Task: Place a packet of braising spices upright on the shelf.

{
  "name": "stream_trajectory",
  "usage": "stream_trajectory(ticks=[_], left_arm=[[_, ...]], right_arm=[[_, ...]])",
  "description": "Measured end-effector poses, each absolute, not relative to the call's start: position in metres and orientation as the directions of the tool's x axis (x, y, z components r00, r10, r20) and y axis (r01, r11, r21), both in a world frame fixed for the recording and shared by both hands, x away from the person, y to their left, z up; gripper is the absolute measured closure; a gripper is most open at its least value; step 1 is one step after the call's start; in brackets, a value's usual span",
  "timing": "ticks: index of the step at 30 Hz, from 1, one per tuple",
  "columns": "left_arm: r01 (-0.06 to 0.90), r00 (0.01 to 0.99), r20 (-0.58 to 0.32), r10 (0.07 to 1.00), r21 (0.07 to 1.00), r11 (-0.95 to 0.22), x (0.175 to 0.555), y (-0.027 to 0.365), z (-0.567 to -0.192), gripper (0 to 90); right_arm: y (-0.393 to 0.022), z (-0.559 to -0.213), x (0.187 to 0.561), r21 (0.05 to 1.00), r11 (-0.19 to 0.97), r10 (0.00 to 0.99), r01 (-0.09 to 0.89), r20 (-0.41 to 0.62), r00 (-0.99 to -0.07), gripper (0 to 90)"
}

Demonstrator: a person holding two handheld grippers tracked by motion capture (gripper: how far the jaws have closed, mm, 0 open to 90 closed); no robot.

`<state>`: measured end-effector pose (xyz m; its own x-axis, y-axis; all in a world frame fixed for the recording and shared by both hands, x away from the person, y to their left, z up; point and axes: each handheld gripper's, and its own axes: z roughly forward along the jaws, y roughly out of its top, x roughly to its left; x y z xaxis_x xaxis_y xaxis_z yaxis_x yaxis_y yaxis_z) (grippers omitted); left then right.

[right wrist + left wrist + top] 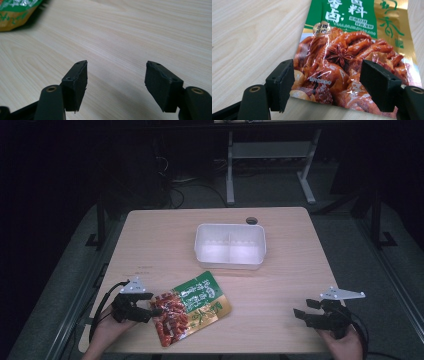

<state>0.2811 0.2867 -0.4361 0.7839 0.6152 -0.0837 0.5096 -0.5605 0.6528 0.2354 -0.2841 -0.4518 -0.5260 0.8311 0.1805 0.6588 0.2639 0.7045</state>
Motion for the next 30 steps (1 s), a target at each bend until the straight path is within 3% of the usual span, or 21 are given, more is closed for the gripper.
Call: stream_trajectory(ticks=[12,22,30], left_arm=[[0.494,0.796,-0.081,0.600,0.660,-0.566,0.276,0.282,-0.429,38.1],[0.456,0.830,-0.070,0.553,0.656,-0.601,0.271,0.279,-0.425,66.6],[0.439,0.849,-0.070,0.524,0.644,-0.626,0.269,0.277,-0.425,80.9]], right_arm=[[-0.271,-0.447,0.231,0.716,0.315,0.815,0.623,0.132,-0.564,34.2],[-0.265,-0.447,0.232,0.707,0.336,0.807,0.622,0.124,-0.577,34.0],[-0.257,-0.445,0.234,0.707,0.347,0.796,0.616,0.126,-0.592,33.9]])
